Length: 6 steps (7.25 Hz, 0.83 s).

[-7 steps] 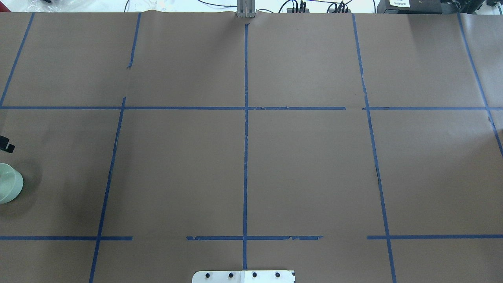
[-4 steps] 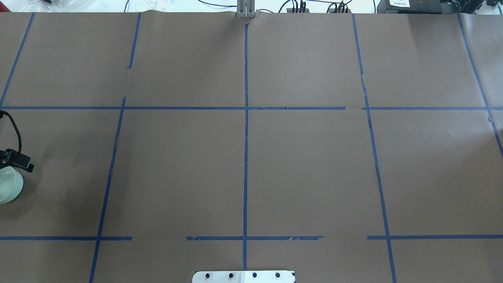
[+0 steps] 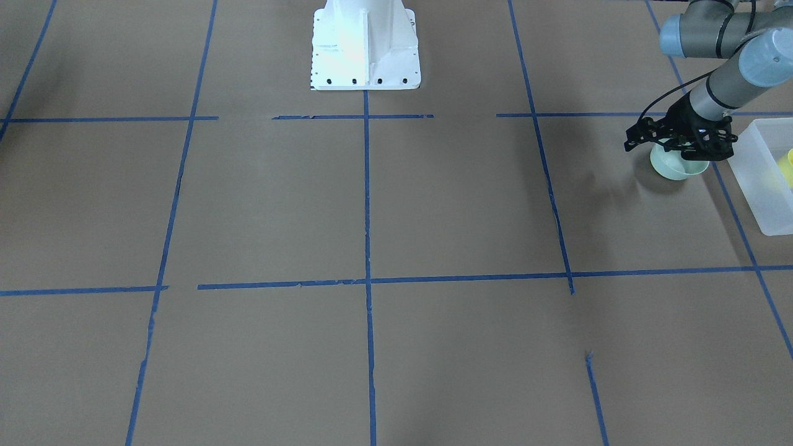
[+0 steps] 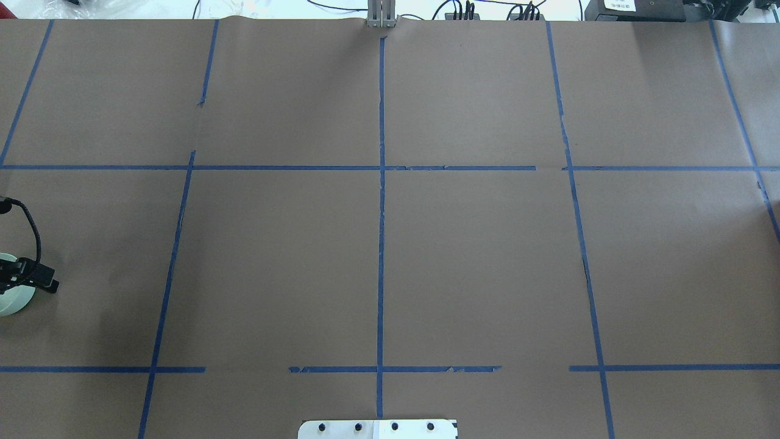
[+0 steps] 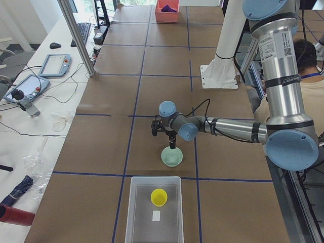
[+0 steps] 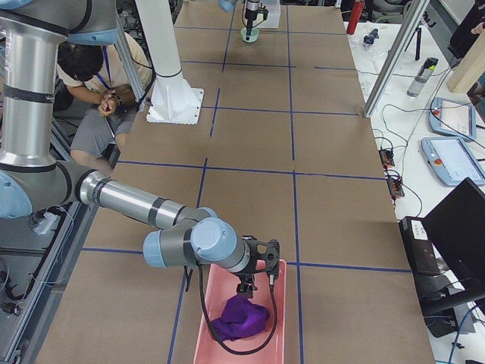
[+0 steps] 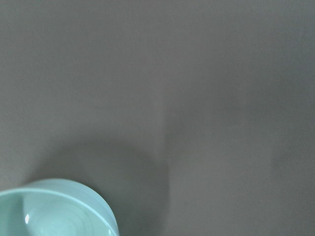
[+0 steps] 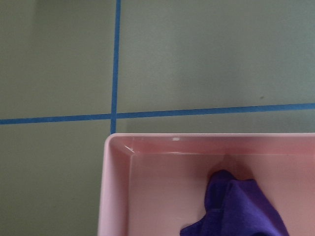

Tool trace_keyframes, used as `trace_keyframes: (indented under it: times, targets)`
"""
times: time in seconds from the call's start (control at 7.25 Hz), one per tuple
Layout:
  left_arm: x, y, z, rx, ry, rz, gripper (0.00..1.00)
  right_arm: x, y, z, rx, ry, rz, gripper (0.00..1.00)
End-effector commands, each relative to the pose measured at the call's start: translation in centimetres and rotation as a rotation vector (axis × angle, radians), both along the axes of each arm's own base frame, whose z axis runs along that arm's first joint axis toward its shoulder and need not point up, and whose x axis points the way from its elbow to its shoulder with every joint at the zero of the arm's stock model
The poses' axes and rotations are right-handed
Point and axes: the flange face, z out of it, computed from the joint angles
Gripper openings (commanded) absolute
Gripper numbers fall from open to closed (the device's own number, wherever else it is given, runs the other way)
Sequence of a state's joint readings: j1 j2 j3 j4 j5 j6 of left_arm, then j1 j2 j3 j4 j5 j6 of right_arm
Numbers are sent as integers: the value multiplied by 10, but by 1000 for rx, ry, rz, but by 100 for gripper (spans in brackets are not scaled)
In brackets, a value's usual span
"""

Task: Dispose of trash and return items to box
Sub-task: 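Reach the left gripper to the rim of the pale green bowl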

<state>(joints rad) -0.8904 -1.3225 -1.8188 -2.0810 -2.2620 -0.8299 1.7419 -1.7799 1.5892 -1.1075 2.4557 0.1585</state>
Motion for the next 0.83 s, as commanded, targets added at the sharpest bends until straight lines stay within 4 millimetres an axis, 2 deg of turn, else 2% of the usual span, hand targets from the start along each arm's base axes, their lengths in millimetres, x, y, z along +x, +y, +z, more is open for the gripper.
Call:
trace_keyframes:
  times: [0.0, 0.28, 0.55, 0.69]
  targets:
    - [0, 0, 8, 12, -41, -20, 100, -42, -19, -49, -34, -38, 0, 100]
    - [4, -2, 24, 18, -58, -17, 93, -47, -20, -50, -36, -42, -10, 100]
    - [10, 2, 33, 33, -47, -3, 84, -72, -25, -61, -20, -43, -67, 100]
    - [10, 2, 34, 32, -49, -3, 63, -86, -28, -81, -40, -63, -56, 100]
